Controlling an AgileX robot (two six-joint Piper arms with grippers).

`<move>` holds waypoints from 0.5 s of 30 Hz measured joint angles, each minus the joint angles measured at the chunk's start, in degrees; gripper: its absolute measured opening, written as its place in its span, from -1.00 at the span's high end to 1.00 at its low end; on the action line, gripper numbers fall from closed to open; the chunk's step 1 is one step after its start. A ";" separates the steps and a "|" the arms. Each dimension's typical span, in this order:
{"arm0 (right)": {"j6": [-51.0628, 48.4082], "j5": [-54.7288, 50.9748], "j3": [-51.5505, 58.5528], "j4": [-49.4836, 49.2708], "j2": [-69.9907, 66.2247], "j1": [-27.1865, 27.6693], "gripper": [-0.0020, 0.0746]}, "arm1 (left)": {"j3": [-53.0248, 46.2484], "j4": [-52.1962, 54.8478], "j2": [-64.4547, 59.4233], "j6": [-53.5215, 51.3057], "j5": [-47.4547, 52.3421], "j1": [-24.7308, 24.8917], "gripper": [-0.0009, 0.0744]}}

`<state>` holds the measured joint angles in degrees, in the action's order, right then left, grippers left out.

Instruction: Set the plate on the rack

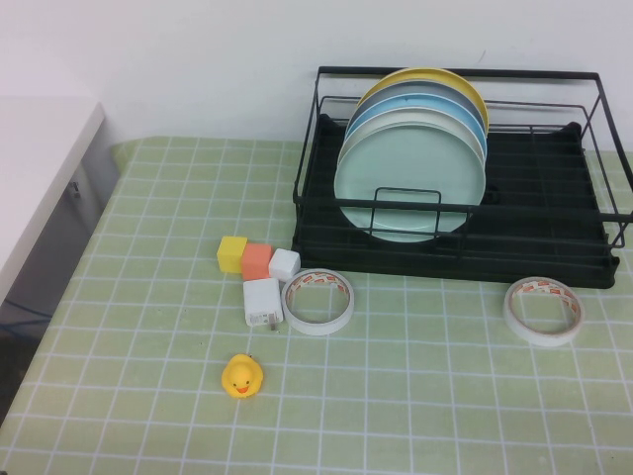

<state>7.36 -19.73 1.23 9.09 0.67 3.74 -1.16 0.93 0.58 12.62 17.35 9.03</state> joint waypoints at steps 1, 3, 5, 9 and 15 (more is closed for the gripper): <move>0.00 0.00 0.00 0.00 0.00 0.00 0.95 | 0.10 0.00 0.00 -0.38 0.12 0.70 0.98; 0.00 0.00 0.00 0.00 0.00 0.00 0.95 | 0.10 0.00 0.00 -0.57 0.25 1.24 0.98; 0.00 0.00 0.00 0.00 0.00 0.00 0.95 | 0.10 0.00 0.00 -0.65 0.25 1.38 0.98; 0.00 0.00 0.00 0.00 0.00 0.00 0.95 | 0.10 0.00 0.00 -0.70 0.27 1.38 0.98; 0.00 0.00 0.00 0.00 0.00 0.00 0.95 | 0.10 0.00 0.00 -0.70 0.37 1.38 0.98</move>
<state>7.36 -19.73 1.23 9.09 0.67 3.74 -1.06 0.93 0.58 11.92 17.72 10.41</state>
